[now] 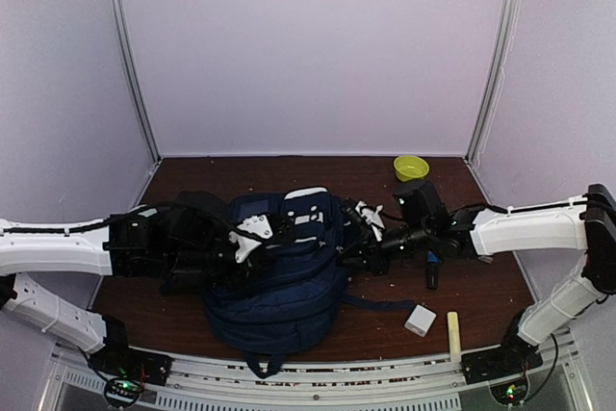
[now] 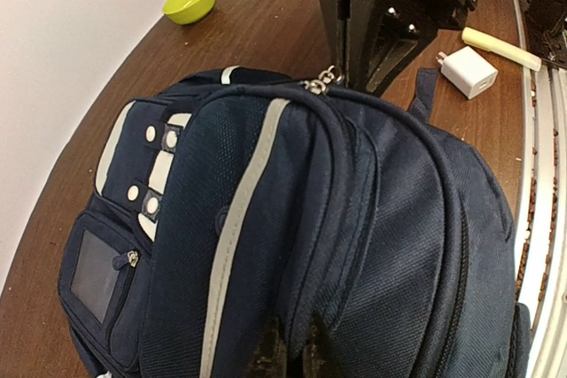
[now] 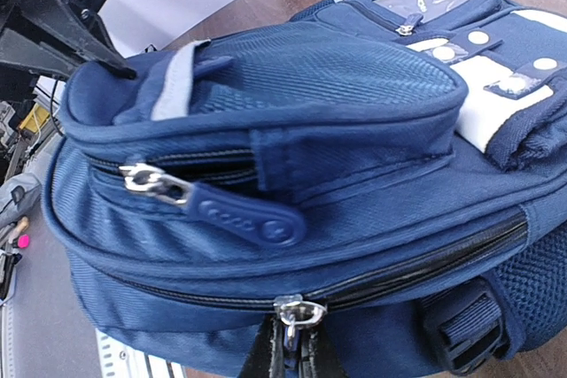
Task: Pack the student bag
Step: Unzip the upper front pocket of the student bag.
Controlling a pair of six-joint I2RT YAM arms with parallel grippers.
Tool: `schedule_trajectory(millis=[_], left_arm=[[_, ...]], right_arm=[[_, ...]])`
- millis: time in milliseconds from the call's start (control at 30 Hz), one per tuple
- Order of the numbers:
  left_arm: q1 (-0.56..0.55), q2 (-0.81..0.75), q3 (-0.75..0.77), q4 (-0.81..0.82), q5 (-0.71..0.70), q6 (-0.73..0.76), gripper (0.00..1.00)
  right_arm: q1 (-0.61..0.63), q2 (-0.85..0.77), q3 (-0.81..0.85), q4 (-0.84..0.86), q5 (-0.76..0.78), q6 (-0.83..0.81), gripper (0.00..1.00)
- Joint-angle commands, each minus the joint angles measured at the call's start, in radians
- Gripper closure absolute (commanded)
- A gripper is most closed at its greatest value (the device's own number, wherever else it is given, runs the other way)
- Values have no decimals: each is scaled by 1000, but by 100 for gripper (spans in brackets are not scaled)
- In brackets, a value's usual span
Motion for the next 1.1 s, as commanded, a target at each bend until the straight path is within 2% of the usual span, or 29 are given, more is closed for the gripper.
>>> schedule_trajectory(millis=[0, 300, 600, 800, 1067], left_arm=[[6, 25, 69, 75, -10, -22, 100], [4, 65, 96, 74, -3, -33, 100], [-4, 80, 116, 78, 4, -45, 100], [-13, 94, 109, 123, 6, -103, 100], [-39, 170, 123, 245, 66, -169, 100]], right_arm=[[19, -71, 31, -73, -57, -18, 100], [85, -106, 65, -240, -8, -49, 100], [98, -165, 14, -219, 42, -3, 100], [98, -216, -47, -170, 112, 95, 100], [99, -397, -183, -163, 257, 269, 100]])
